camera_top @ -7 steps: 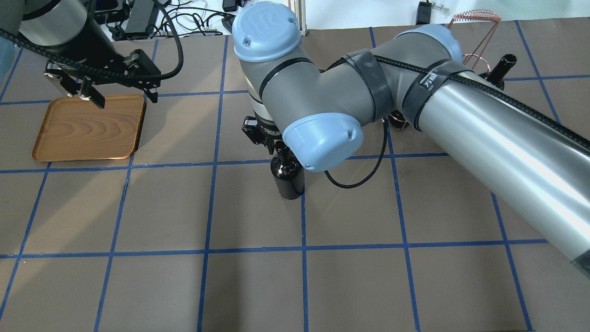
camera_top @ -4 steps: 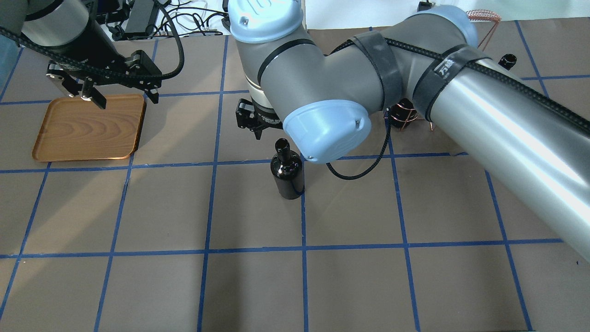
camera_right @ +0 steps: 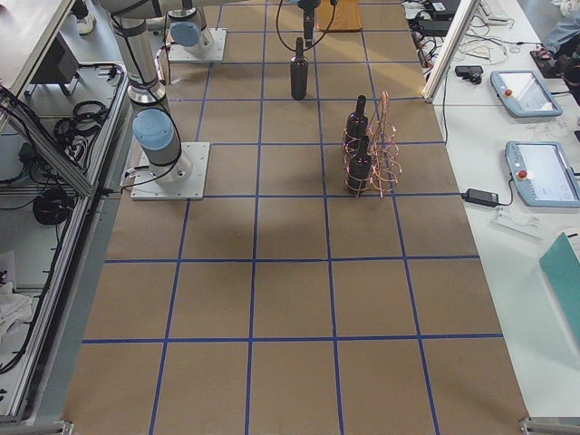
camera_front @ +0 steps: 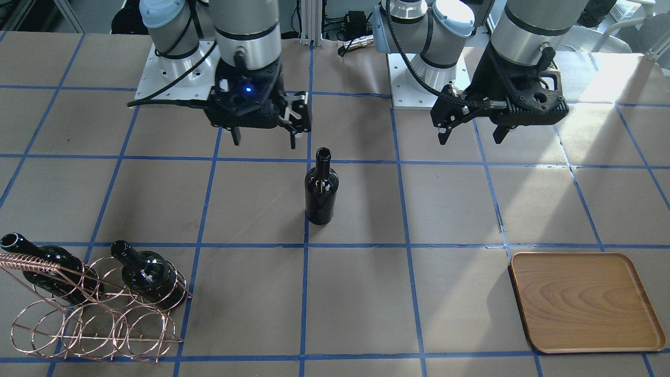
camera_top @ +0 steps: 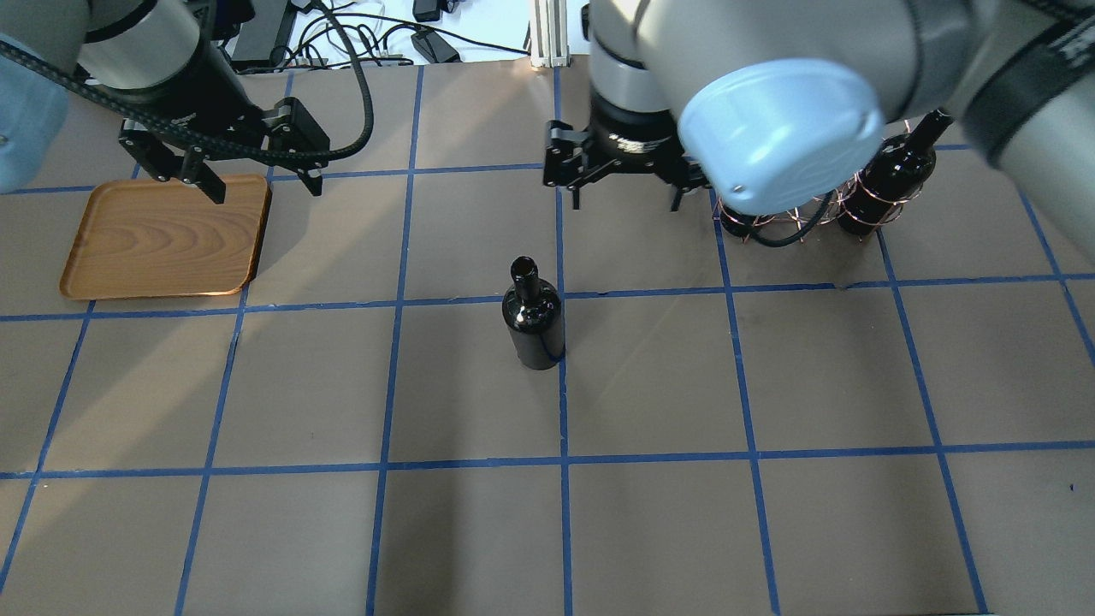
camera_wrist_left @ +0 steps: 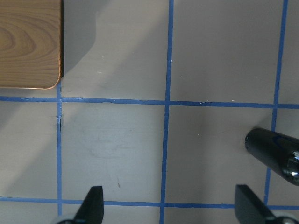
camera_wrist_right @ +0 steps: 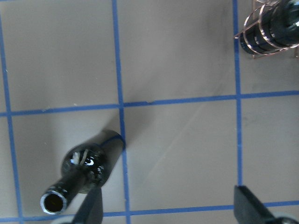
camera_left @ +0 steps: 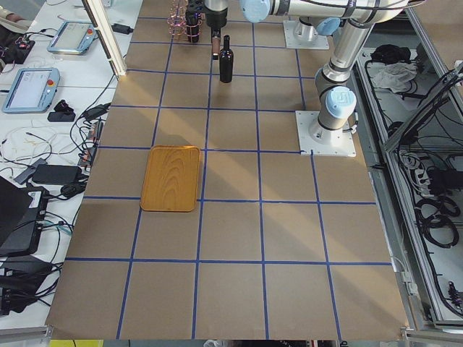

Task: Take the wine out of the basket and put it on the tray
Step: 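Withdraw the right gripper to the rack while the left arm moves toward the bottle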

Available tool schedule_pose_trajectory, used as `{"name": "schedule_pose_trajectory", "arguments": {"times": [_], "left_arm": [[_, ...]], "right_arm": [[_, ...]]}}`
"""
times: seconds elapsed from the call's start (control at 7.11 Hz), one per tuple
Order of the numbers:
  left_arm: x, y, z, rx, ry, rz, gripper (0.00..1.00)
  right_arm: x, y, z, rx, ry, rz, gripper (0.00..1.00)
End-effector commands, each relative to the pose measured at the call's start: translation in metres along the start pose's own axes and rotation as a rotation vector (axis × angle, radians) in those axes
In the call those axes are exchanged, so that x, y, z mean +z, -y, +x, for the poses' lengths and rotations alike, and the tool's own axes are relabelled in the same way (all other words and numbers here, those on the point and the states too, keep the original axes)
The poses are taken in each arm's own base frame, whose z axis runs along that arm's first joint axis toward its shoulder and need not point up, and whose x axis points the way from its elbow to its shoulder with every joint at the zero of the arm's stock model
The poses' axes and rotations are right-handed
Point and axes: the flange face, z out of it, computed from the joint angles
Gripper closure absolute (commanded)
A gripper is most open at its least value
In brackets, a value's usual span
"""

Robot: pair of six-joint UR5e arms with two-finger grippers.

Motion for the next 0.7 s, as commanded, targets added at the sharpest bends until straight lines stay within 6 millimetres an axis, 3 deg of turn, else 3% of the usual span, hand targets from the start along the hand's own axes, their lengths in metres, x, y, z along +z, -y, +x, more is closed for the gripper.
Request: {"name": "schedule_pose_trajectory", "arguments": {"times": [0.0,0.14,0.28,0.56], "left_arm": [[0.004,-0.014,0.055,0.026,-0.008,0.001,0.00],[0.010,-0.020,0.083,0.057,-0.012,0.008,0.00],[0.015,-0.024,0.111,0.103,-0.020,0.024,0.00],[0.042,-0.028,0.159,0.102,-0.049,0.034,0.00]], "right_arm": [[-0.034,0.006,0.101,-0.058,-0.012,-0.026,0.00],[-0.040,0.000,0.125,-0.133,-0.022,-0.038,0.01],[-0.041,-0.009,0.131,-0.143,-0.024,-0.026,0.03],[-0.030,-0.004,0.135,-0.129,-0.025,0.006,0.01]]}}
